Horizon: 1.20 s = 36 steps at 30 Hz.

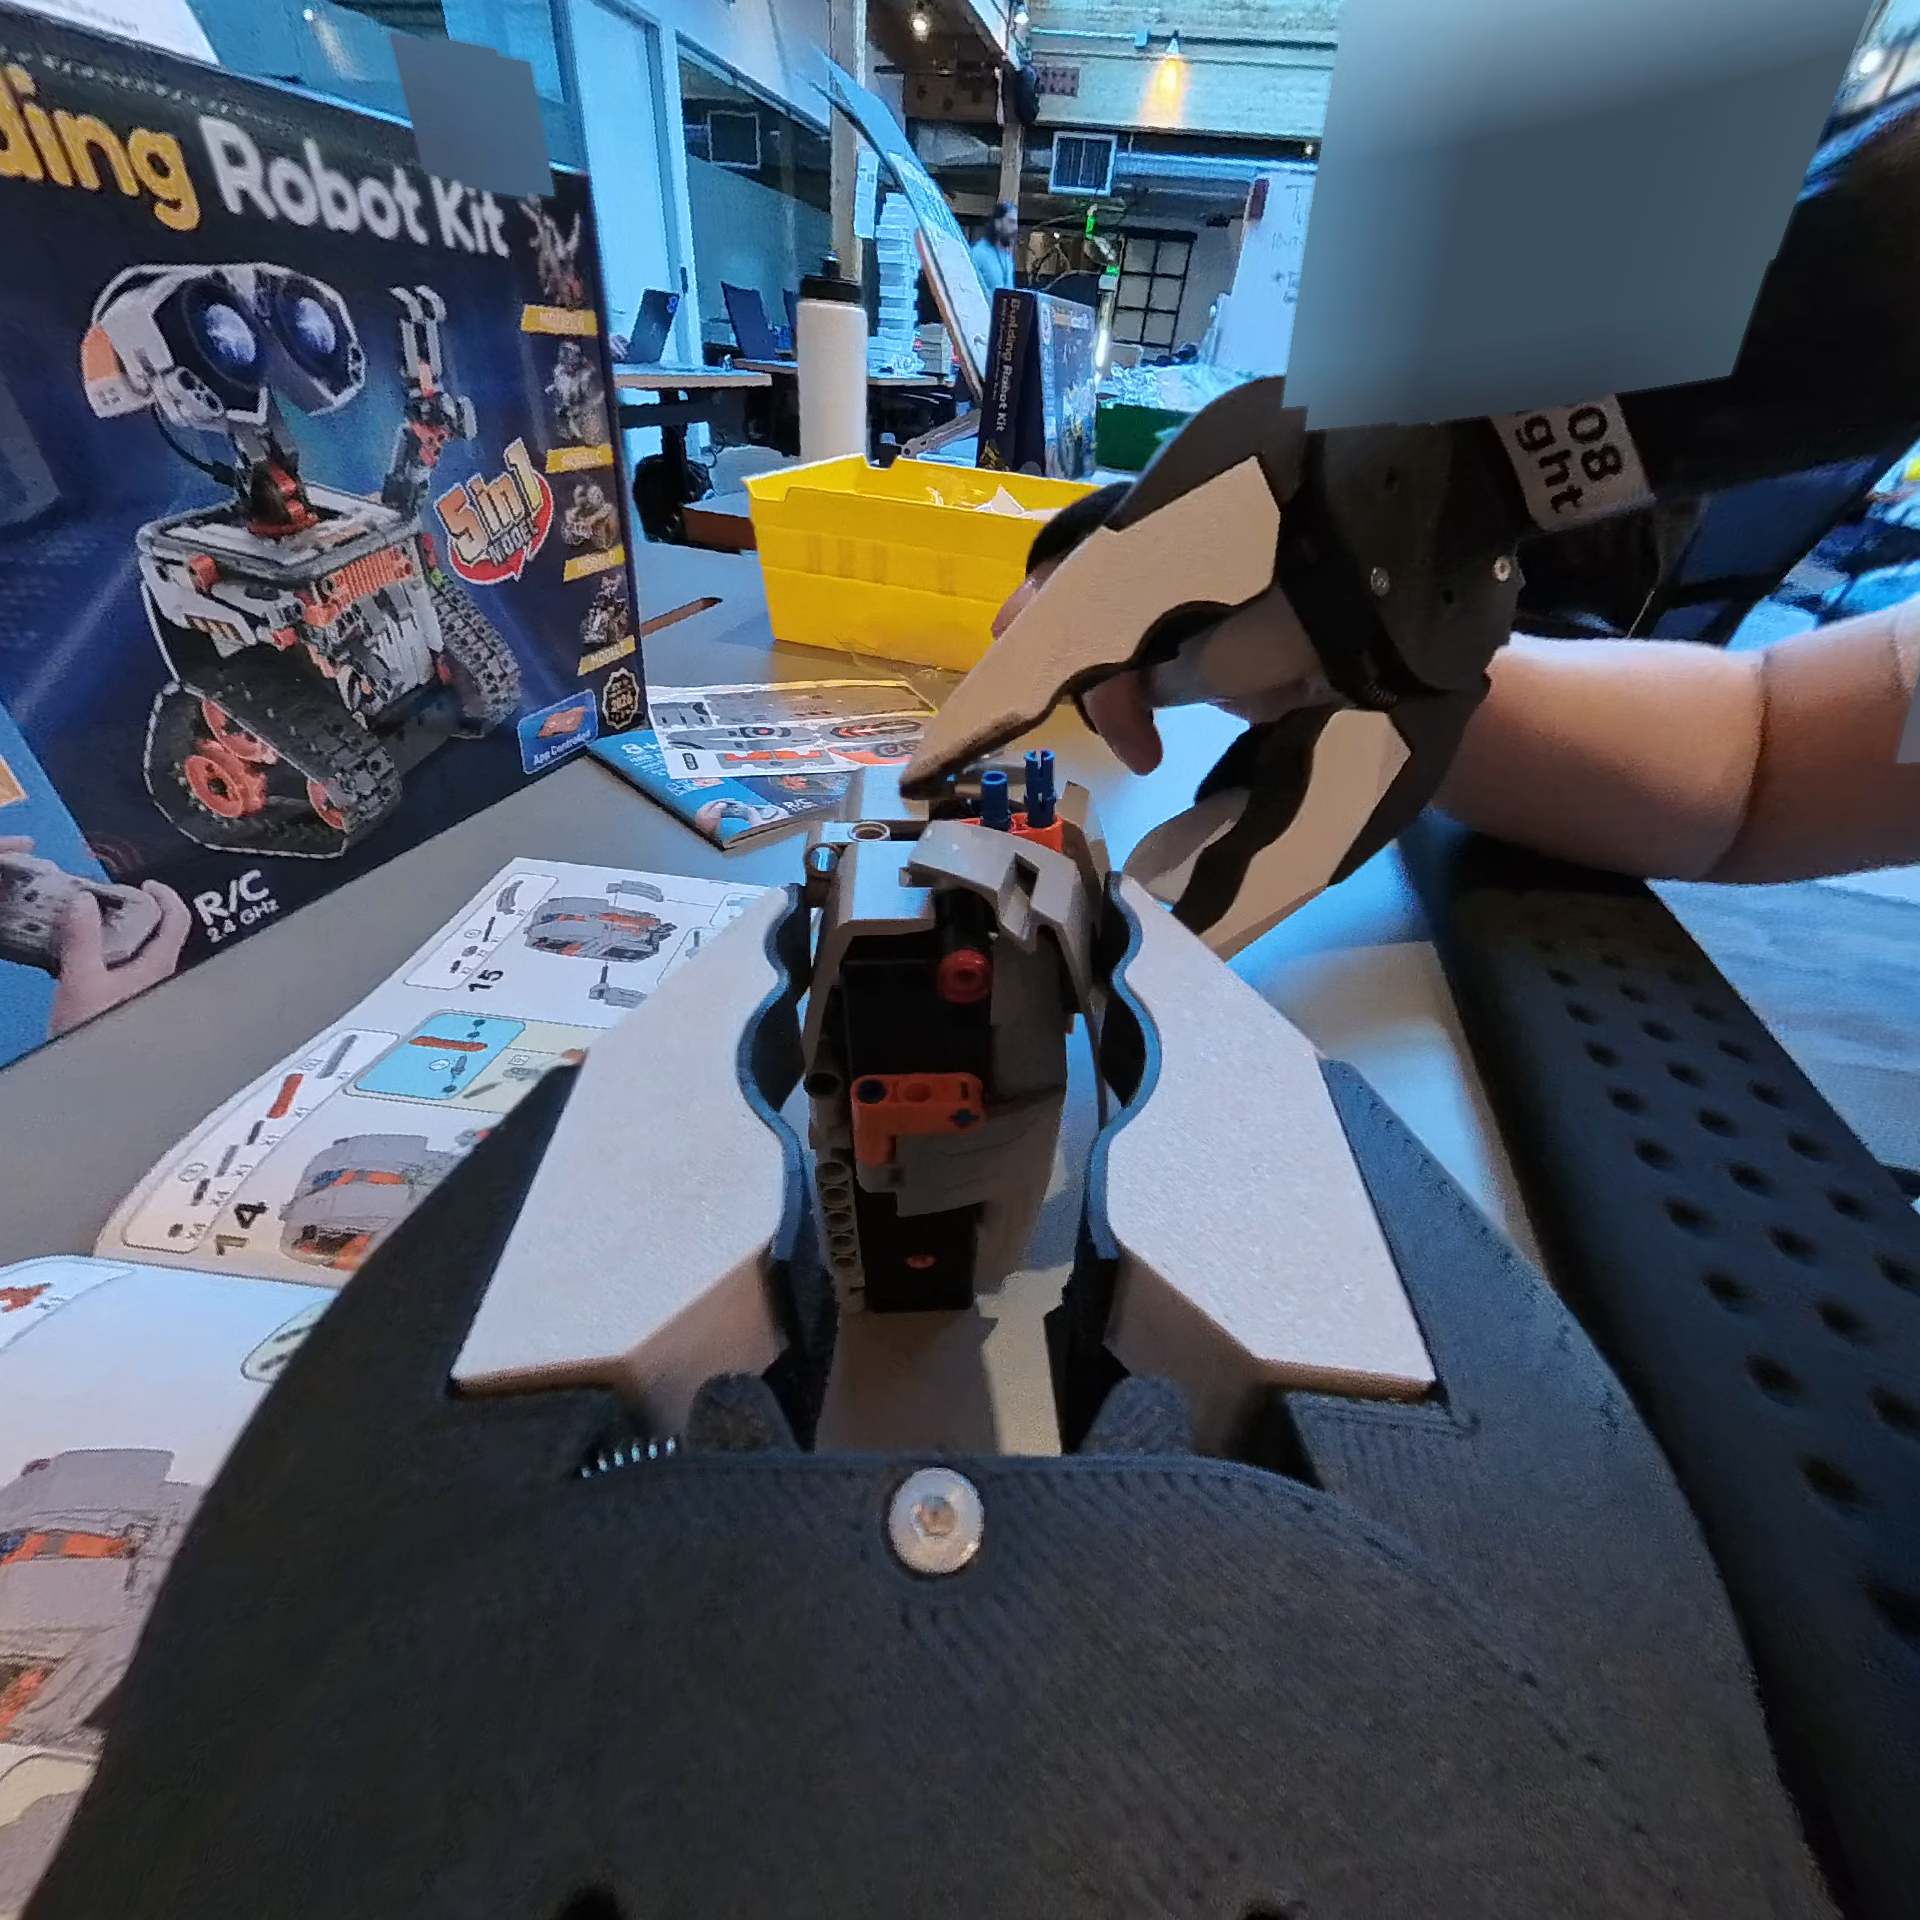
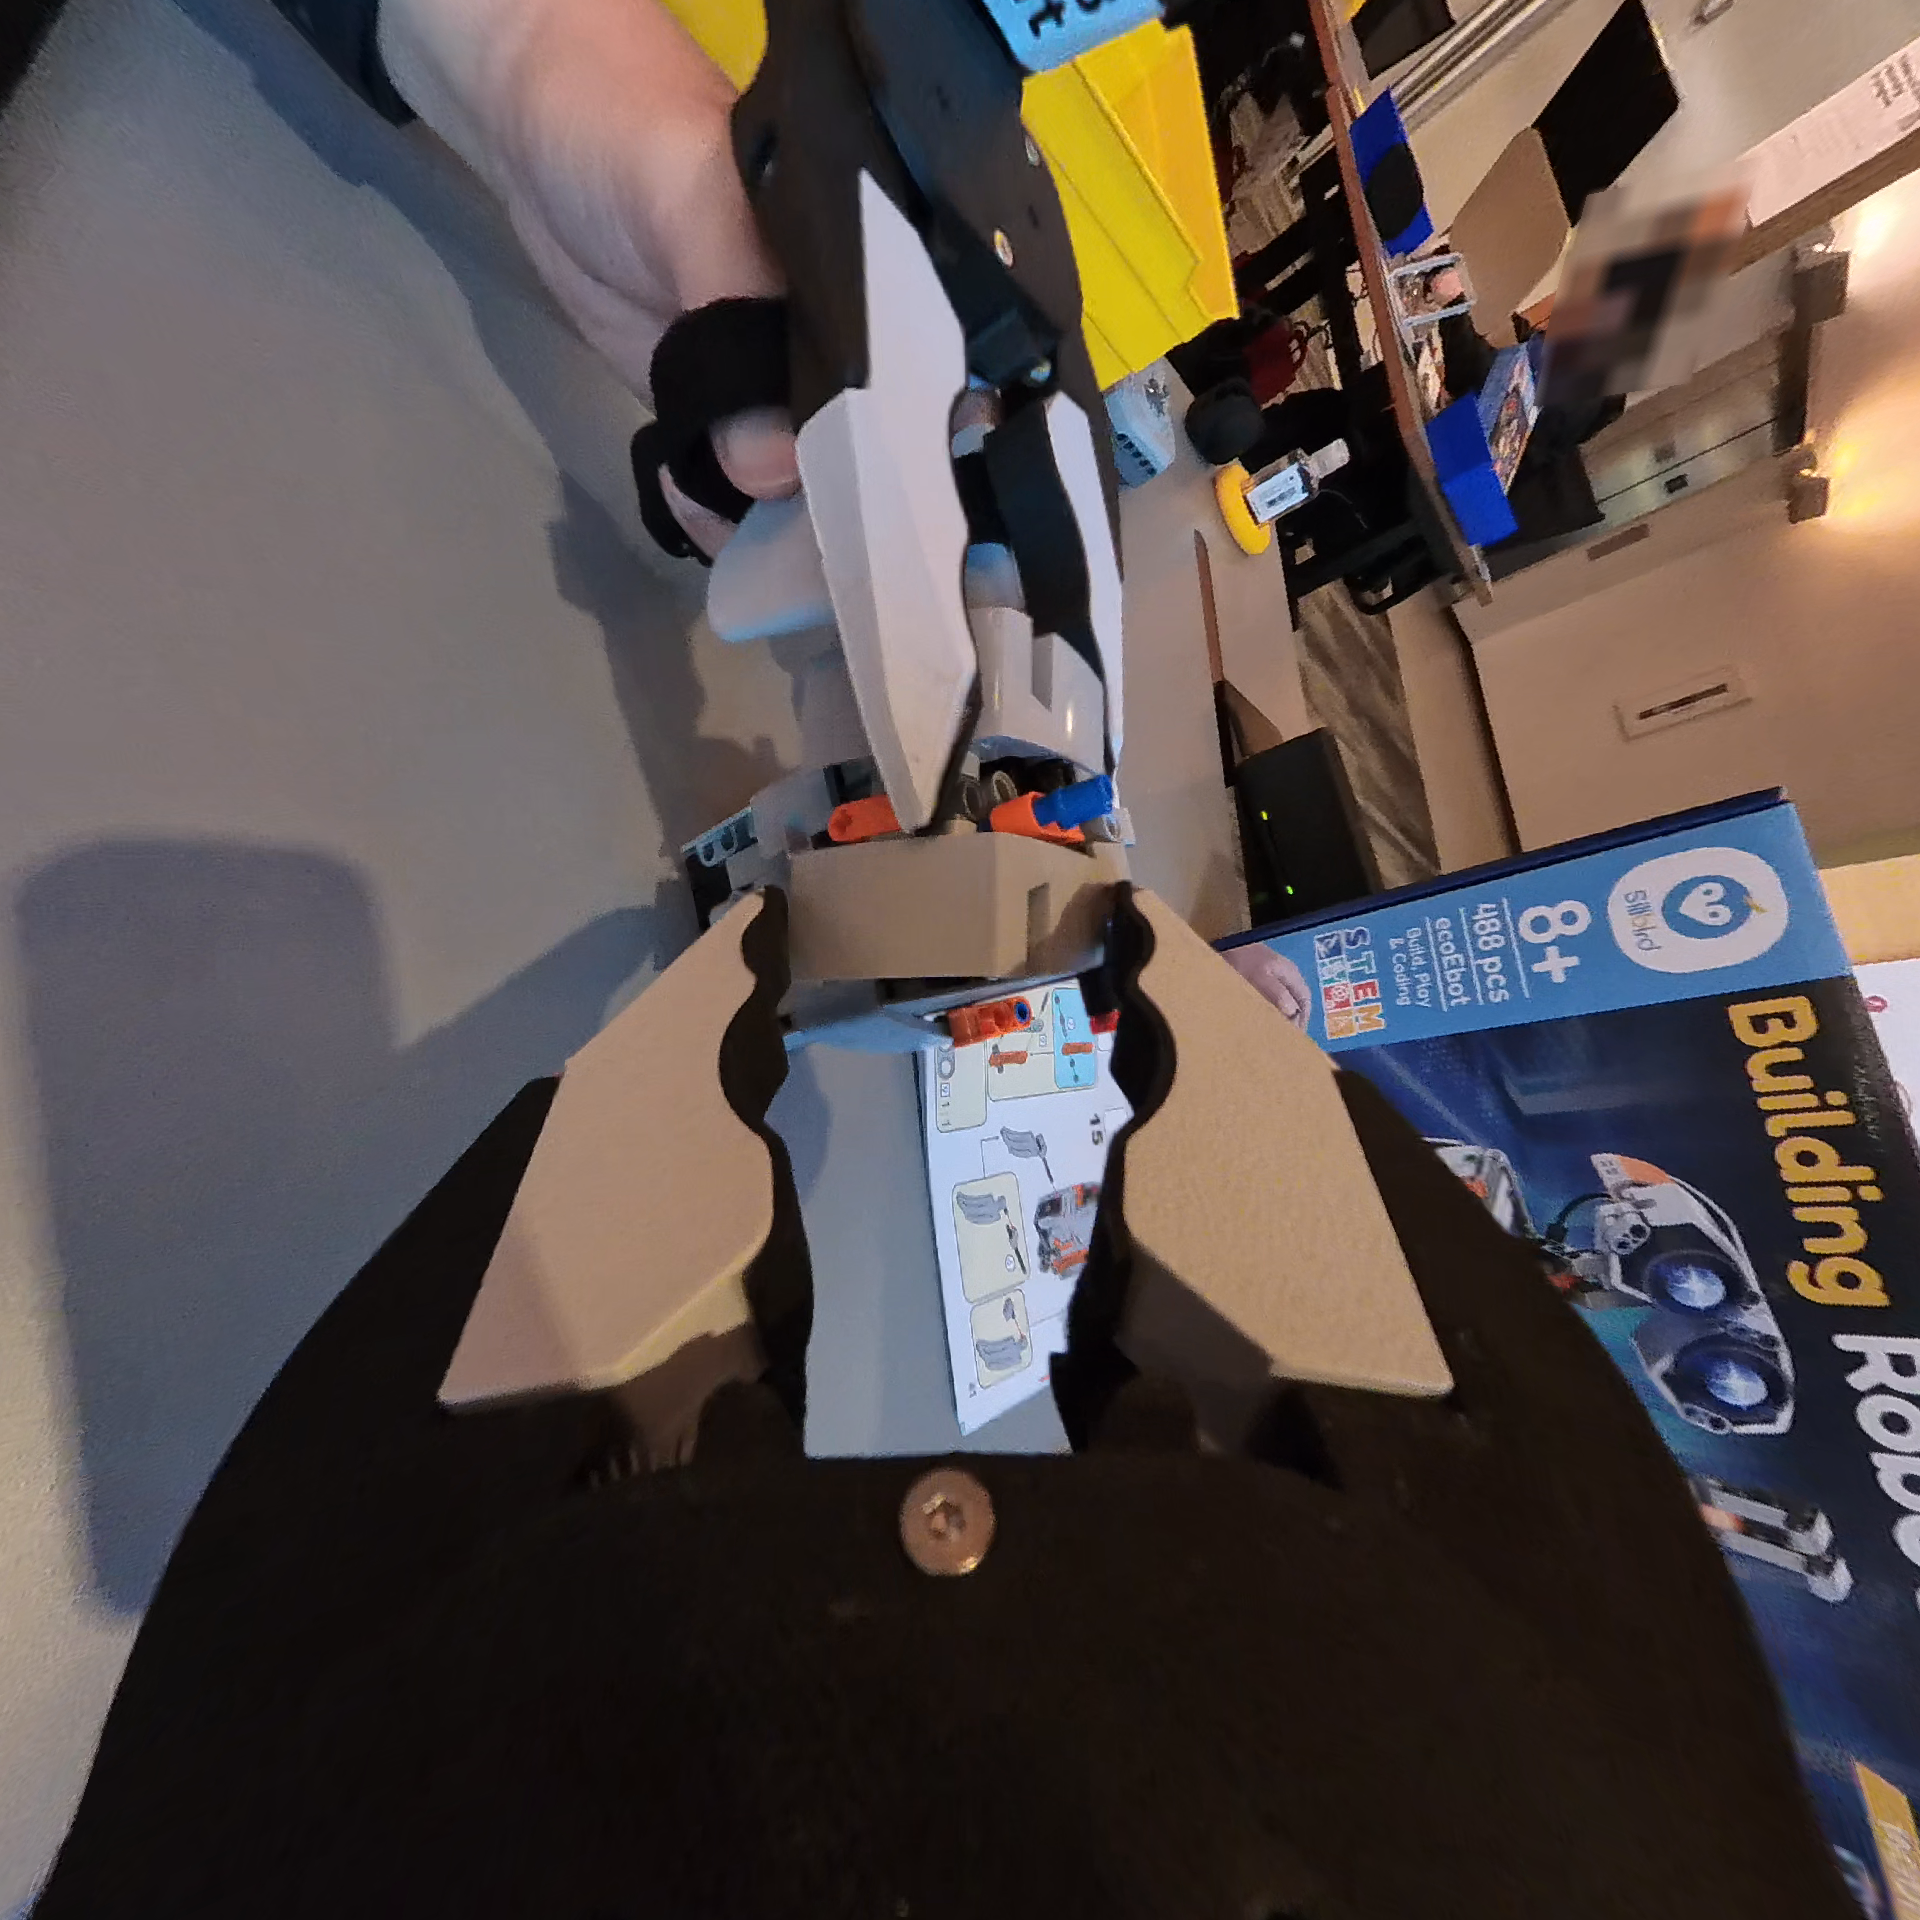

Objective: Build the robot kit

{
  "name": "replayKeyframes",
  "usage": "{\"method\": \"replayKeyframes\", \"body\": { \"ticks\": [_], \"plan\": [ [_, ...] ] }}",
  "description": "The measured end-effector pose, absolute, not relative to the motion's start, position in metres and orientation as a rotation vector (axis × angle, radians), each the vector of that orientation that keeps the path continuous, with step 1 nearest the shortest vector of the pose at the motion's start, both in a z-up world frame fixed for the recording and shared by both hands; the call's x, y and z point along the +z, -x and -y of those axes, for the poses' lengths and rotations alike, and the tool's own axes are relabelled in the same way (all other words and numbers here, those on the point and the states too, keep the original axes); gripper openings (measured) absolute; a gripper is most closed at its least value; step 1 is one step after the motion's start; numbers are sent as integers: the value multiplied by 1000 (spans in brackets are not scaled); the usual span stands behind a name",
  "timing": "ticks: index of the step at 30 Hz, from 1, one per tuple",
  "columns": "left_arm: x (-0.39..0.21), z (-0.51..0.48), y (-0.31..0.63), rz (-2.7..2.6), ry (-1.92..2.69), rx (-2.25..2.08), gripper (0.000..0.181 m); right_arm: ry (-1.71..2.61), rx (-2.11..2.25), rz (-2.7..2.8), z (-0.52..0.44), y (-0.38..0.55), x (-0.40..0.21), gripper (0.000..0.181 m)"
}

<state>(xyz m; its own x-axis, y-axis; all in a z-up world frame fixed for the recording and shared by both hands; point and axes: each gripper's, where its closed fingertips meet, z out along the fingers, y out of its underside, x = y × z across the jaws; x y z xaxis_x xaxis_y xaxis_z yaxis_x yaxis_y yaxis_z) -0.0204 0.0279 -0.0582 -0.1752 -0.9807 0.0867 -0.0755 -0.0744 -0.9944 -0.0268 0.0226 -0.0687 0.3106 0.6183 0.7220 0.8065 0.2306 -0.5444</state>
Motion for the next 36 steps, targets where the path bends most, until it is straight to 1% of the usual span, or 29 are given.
{"method": "replayKeyframes", "body": {
  "ticks": [3,9,13,15,17,18,19,22,26,30,34,36],
  "plan": [
    [-57,-37,19,-1318,1288,-1437,53,1494,-156,1362,-31,26,-67,60],
    [-56,-57,15,-1245,1505,-1584,53,1626,111,1315,-49,24,-63,62],
    [-58,-63,18,-1163,1583,-1693,53,1610,309,1223,-51,29,-63,72],
    [-60,-61,21,-1171,1619,-1749,53,1627,265,1215,-56,22,-72,85],
    [-61,-61,25,-1155,1644,-1787,53,1644,217,1237,-58,15,-86,90],
    [-61,-61,26,-1138,1651,-1801,53,1645,268,1213,-56,17,-89,90],
    [-61,-60,28,-1138,1646,-1816,53,1645,367,1170,-53,23,-91,89],
    [-63,-56,31,-1144,1665,-1873,53,1657,584,1063,-50,35,-94,72],
    [-67,-65,31,-1020,1707,-1905,53,1740,725,930,-53,36,-99,66],
    [-70,-70,31,-925,1707,-1824,54,1801,792,837,-52,37,-103,65],
    [-71,-76,33,-941,1679,-1630,54,1850,864,764,-50,40,-107,65],
    [-70,-75,33,-941,1676,-1603,55,1843,870,769,-49,40,-107,65]
  ]
}}
